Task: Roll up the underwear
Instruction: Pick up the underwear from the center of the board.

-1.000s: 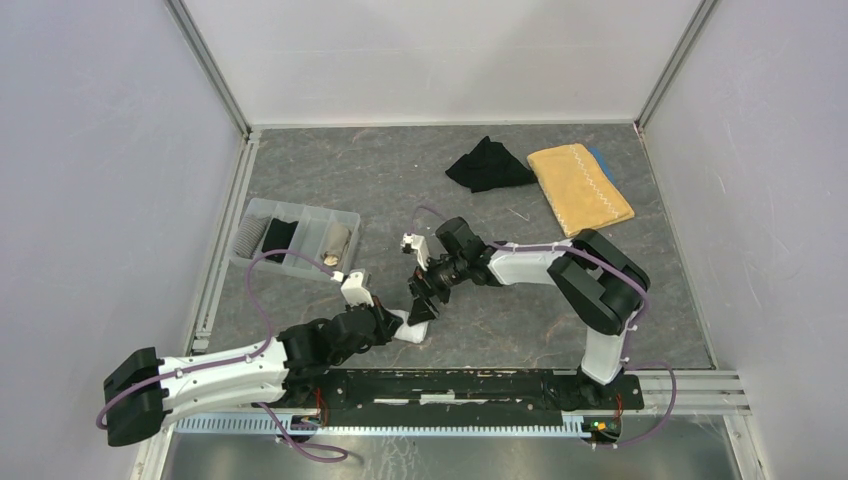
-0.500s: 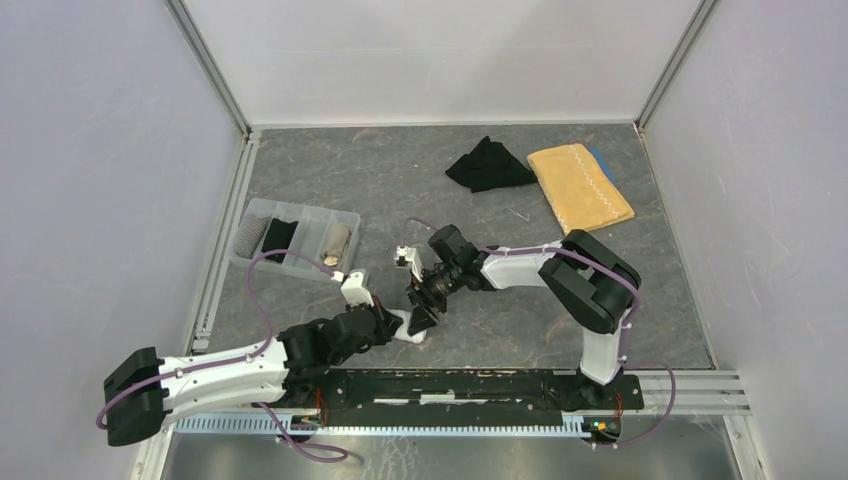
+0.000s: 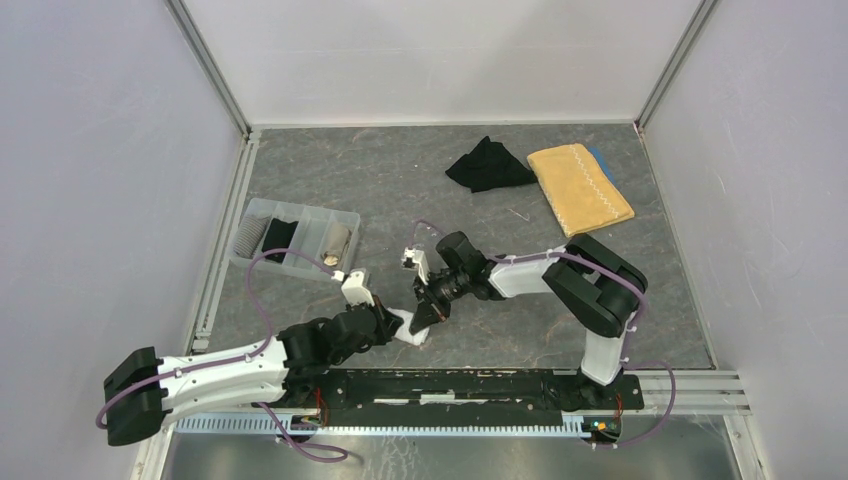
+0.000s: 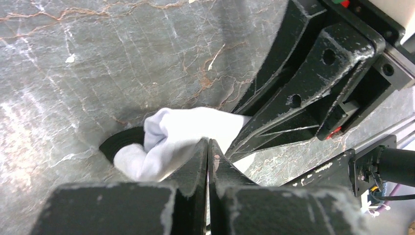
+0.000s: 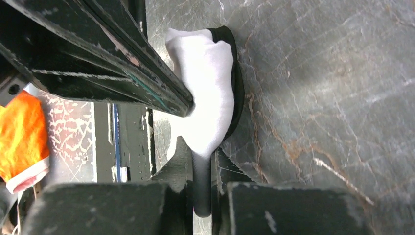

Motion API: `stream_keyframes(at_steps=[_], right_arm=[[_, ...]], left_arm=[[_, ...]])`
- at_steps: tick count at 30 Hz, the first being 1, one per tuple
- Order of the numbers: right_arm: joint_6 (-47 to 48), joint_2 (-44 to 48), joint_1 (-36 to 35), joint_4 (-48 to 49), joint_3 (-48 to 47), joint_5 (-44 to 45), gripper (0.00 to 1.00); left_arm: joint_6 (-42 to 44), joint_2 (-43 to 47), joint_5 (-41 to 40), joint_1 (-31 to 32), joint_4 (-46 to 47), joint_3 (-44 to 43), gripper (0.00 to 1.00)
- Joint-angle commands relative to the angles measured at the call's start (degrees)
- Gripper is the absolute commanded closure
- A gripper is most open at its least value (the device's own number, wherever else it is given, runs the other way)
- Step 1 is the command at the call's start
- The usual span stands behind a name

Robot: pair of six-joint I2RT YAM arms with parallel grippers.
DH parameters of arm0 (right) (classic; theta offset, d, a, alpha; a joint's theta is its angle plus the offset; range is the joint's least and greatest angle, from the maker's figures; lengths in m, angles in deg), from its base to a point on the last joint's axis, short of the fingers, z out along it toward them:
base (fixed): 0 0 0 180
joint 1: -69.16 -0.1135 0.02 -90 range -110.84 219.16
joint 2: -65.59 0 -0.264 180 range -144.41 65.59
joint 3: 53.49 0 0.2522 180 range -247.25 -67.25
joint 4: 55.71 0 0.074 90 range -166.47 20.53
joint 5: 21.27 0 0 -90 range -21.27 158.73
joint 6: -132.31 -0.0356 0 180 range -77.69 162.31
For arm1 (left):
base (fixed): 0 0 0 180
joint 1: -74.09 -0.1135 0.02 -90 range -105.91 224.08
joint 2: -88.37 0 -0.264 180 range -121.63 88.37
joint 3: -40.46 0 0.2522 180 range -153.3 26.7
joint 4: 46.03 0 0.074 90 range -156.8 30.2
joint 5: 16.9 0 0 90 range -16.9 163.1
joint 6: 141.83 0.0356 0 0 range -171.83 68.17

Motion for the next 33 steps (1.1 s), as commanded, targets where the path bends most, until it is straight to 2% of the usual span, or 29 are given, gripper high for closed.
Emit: stream_keyframes(at_steps=[1, 7, 10, 14, 15, 19, 26, 33], right_arm=[[-1.94, 4.39, -0.46, 2.77, 5.83, 7.83, 1.00], [-4.01, 17.03, -0.16, 3.76, 13.47, 21.38, 1.00], [-4.68, 24.14, -0.01, 2.37, 16.00, 29.46, 1.00], [-5.33, 33.15, -0.04, -0.46, 18.84, 40.62, 1.00], [-5.28, 34.96, -0.01, -1.33, 19.16, 41.74, 1.00], [-4.72, 39.43, -0.07, -4.72, 19.71, 42.75, 1.00], [-4.02, 43.92, -0.04, -6.94, 21.54, 43.27, 1.00], [-3.26, 46.03, -0.09, -8.45, 22.09, 43.56, 1.00]], left_arm=[[-0.58, 0.42, -4.09, 0.17, -8.69, -5.47, 0.93], [-1.23, -1.29, -14.78, -0.52, -23.63, -22.44, 0.43], [0.26, -4.22, -16.72, -3.40, -28.93, -28.85, 0.32], [5.08, -10.69, -13.88, -13.48, -31.85, -33.52, 0.29], [6.58, -12.40, -12.60, -17.59, -32.12, -34.36, 0.29], [11.21, -18.97, -9.84, -27.06, -32.19, -36.61, 0.26], [16.69, -27.67, -7.80, -33.67, -27.48, -37.45, 0.23], [19.23, -34.90, -4.35, -35.05, -22.29, -37.36, 0.23]])
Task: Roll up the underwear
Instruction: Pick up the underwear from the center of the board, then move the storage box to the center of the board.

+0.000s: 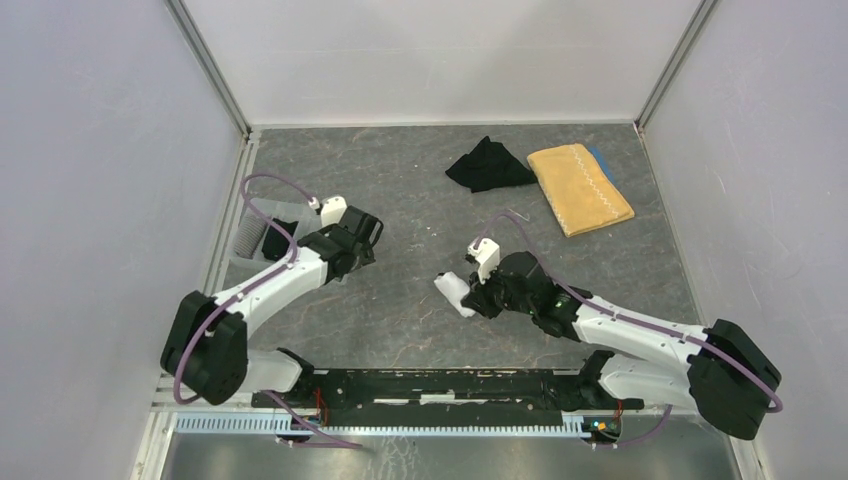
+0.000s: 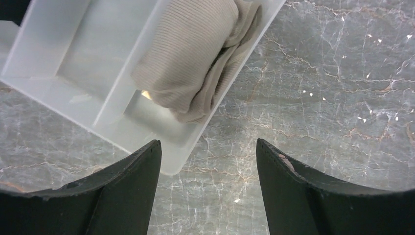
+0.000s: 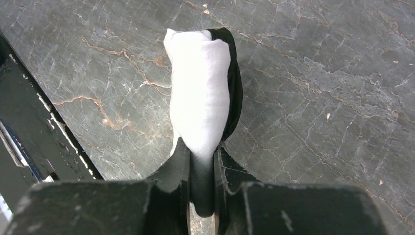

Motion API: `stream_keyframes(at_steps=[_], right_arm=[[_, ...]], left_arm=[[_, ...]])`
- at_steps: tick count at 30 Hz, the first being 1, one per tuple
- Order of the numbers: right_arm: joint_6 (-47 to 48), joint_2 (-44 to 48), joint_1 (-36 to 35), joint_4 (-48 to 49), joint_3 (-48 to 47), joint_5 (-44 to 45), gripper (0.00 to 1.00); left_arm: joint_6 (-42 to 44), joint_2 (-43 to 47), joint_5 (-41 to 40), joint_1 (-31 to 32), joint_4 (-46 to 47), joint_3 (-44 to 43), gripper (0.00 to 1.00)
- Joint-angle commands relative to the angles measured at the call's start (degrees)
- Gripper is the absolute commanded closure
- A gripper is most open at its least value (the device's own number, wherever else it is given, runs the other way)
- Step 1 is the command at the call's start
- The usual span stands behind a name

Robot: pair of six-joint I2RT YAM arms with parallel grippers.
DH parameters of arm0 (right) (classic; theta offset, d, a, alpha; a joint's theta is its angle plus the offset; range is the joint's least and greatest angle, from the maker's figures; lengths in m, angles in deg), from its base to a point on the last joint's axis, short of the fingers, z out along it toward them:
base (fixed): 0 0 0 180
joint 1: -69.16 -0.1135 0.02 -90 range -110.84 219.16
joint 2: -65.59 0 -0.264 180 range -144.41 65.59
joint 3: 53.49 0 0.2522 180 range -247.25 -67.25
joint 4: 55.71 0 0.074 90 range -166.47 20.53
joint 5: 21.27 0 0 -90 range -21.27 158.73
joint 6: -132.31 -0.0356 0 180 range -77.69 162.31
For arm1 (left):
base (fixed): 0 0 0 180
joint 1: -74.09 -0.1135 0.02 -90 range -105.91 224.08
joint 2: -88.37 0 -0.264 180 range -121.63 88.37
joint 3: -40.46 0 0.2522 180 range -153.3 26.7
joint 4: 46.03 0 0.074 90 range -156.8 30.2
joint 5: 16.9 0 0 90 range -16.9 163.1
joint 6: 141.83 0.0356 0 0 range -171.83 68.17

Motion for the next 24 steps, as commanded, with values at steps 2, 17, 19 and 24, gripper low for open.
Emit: stream_keyframes(at_steps=[2, 17, 19, 24], right_arm=[[1.13, 3.36, 0.16, -0.50, -0.18, 1.89, 1.00], [-5.86, 19.65, 0.23, -6.31, 3.97, 17.17, 1.00], [-8.34, 22.52, 0.17, -7.22, 5.51, 21.36, 1.00], [-13.90, 28.38, 0.20, -12.56, 7.13, 30.87, 1.00]], left_arm=[[4.76, -4.09, 3.40, -0.34, 5.99, -1.63, 0.23], [2.11, -16.31, 14.79, 5.21, 13.83, -9.26, 0.27], [0.41, -19.47, 15.69, 8.26, 13.83, -13.47, 0.27], [-2.04, -27.96, 16.92, 15.69, 13.61, -24.84, 0.28]])
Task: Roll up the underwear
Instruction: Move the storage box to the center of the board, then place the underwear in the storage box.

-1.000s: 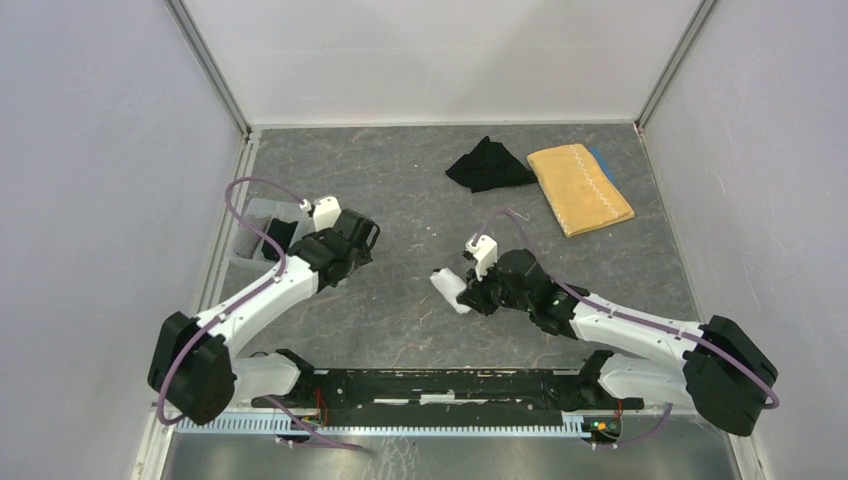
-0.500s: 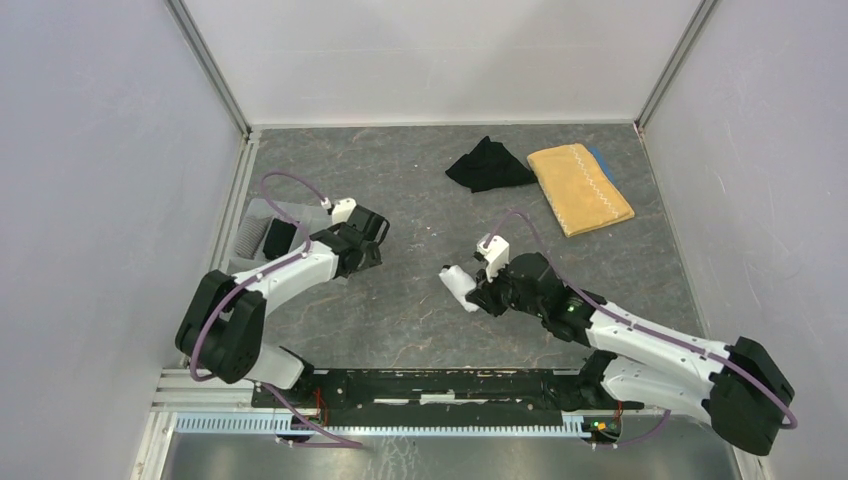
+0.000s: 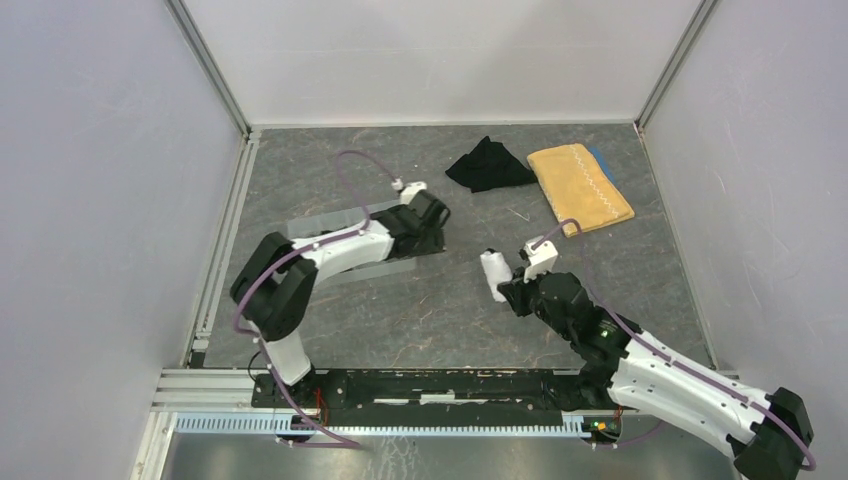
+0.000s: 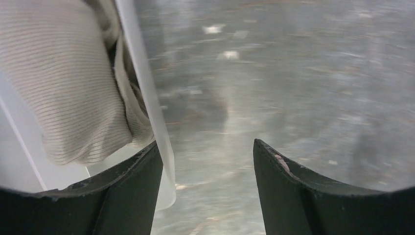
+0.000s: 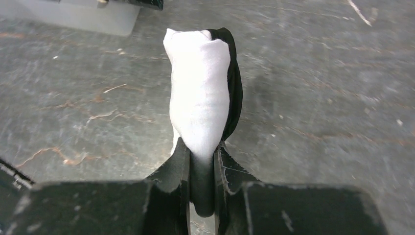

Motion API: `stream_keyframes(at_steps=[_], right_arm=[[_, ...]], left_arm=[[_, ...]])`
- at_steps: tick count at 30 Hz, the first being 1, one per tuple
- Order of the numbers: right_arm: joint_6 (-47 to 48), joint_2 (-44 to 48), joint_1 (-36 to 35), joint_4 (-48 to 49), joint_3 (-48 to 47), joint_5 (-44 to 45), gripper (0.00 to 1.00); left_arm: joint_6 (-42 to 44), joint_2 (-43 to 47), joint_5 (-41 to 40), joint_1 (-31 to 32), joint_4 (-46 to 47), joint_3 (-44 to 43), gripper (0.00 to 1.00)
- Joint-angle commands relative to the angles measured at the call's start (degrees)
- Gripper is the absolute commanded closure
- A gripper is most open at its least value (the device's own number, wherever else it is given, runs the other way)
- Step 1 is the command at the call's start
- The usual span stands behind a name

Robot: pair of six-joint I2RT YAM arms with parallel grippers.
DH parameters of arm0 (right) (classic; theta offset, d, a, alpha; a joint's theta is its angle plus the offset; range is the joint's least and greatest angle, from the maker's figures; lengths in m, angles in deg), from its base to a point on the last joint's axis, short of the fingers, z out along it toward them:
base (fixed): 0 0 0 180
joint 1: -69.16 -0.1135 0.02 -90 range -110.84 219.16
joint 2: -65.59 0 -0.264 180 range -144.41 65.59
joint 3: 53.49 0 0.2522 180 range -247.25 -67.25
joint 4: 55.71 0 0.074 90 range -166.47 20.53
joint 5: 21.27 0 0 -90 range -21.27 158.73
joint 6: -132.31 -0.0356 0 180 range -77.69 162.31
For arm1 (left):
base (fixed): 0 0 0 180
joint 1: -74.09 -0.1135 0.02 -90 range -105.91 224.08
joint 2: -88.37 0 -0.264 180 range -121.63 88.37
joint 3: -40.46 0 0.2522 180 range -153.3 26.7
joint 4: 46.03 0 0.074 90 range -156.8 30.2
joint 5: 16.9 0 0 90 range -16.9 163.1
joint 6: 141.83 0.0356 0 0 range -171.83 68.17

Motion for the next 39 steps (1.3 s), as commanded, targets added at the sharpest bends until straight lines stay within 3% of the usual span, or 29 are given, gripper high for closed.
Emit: stream_keyframes(at_steps=[1, 4, 10, 17, 23, 28, 32, 39], right_arm=[[-6.29, 4.89, 0.11, -3.88, 0.65, 11.49, 1.00], [-5.49, 7.54, 0.17, -4.50, 0.50, 11.16, 1.00], [-3.05, 6.29, 0.20, -0.56, -2.06, 5.00, 1.00], [-0.78, -9.72, 0.13, 5.68, -12.24, -3.97, 1.00], [-2.39, -26.77, 0.10, 13.90, -22.75, -13.39, 1.00], [-1.97, -42.47, 0.14, 14.82, -33.59, -18.39, 1.00], [-3.63, -51.67, 0.15, 14.49, -40.20, -18.84, 1.00], [-8.45, -59.43, 0.16, 15.07, -43.83, -16.55, 1.00]], left_arm=[[-4.27, -5.41, 3.80, 5.67, 2.77, -10.39, 0.28], [-4.89, -5.32, 3.71, 5.90, 1.48, -12.95, 0.28], [-3.62, 7.70, 2.26, 5.72, 0.19, -10.20, 0.26], [-3.37, 25.93, -3.27, 3.52, -5.65, -0.90, 0.23], [-1.58, 41.63, -6.11, -4.59, -12.17, 11.47, 0.21], [-3.20, 50.99, -12.55, -6.49, -19.49, 14.24, 0.17], [-3.85, 56.08, -15.86, -6.45, -21.98, 15.13, 0.16], [-3.75, 57.71, -18.09, -6.49, -23.51, 14.97, 0.14]])
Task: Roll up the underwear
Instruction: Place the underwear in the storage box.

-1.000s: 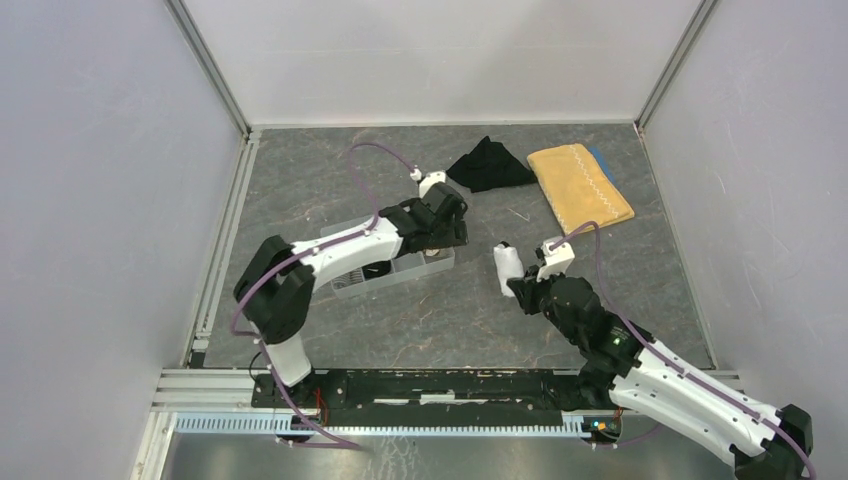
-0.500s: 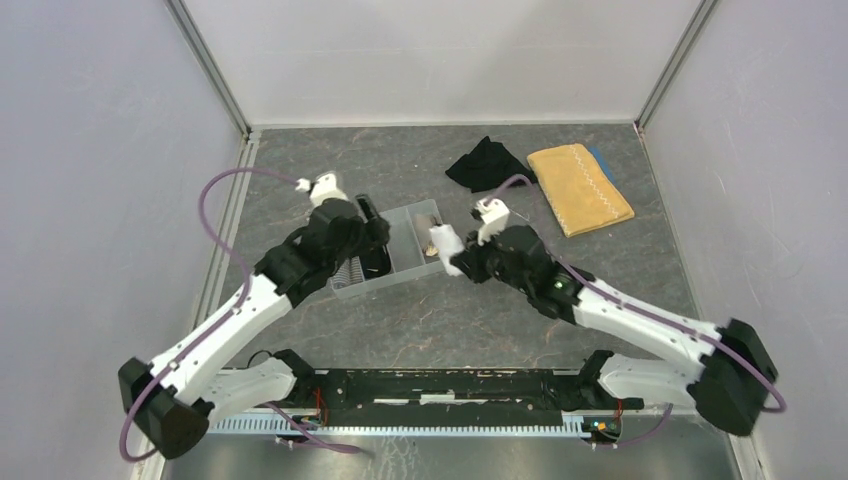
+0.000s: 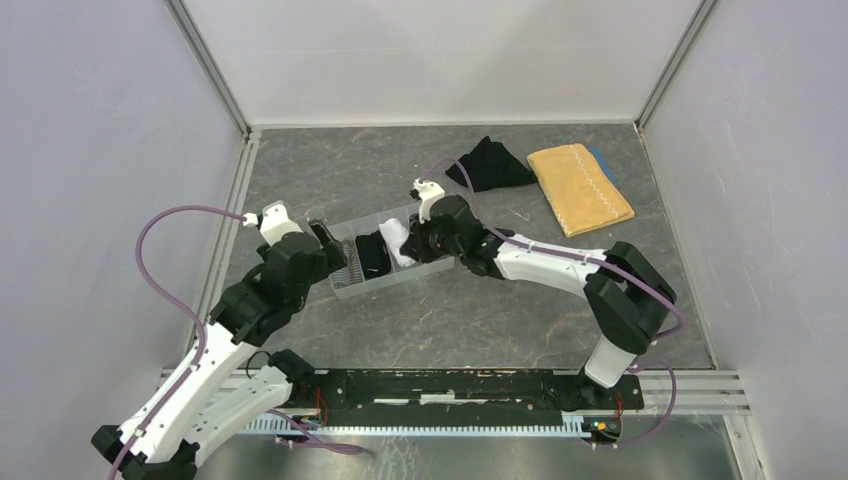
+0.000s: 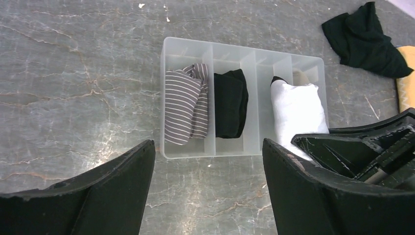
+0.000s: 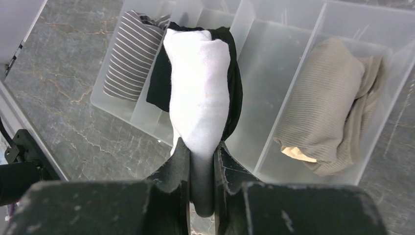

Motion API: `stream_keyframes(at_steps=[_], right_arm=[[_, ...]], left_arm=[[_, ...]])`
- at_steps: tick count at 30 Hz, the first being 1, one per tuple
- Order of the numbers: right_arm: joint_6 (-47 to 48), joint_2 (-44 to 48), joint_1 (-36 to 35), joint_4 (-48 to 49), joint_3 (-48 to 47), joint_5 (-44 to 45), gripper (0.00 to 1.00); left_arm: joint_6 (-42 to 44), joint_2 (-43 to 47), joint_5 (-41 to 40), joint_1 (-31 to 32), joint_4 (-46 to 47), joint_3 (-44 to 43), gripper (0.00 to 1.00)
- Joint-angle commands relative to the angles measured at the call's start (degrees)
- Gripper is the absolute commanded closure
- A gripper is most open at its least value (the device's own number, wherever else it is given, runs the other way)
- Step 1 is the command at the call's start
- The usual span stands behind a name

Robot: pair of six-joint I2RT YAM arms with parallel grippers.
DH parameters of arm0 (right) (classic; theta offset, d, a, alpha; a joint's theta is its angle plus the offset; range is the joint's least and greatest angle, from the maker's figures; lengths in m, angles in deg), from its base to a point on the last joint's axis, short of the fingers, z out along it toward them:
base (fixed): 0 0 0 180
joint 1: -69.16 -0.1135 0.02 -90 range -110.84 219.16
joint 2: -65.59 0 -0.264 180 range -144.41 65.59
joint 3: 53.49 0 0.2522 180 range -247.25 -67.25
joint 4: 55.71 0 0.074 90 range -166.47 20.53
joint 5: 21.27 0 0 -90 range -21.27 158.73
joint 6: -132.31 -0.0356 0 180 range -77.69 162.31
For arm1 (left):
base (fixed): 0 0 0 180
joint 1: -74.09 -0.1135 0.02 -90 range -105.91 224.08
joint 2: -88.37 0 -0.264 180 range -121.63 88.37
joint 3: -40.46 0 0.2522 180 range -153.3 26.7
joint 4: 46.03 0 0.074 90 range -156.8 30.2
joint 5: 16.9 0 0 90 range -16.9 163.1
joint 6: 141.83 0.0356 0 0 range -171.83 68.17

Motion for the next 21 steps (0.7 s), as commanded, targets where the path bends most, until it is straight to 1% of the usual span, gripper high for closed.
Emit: stream_keyframes(at_steps=[1, 4, 12, 15, 19, 21], right_arm=[[-4.27, -2.83, 0.00, 2.41, -3.46, 2.04, 1.00], [-5.21, -5.11, 0.25, 2.93, -3.72, 3.43, 1.00], [-7.81, -11.57, 0.98, 3.80, -6.06, 3.53, 1.00], [-7.98, -13.70, 1.19, 3.11, -7.16, 3.04, 0.92], [-7.99, -15.37, 1.29, 2.79, -7.68, 2.21, 0.87], [-7.53, -15.61, 1.33, 2.28, -7.97, 2.05, 0.82]], left_arm=[[-1.25, -0.59, -3.18, -0.18, -1.36, -0.07, 0.14], [-1.21, -0.82, -2.81, -0.18, -1.36, 0.01, 0.14], [-0.81, -0.45, -1.46, -0.18, -0.46, 0.54, 0.14], [-1.07, -0.31, -1.54, -0.18, -0.36, 0.88, 0.14], [-0.86, -0.91, -1.29, -0.21, -0.01, 0.71, 0.14], [-0.93, -1.01, -1.29, -0.20, -0.03, 0.72, 0.14]])
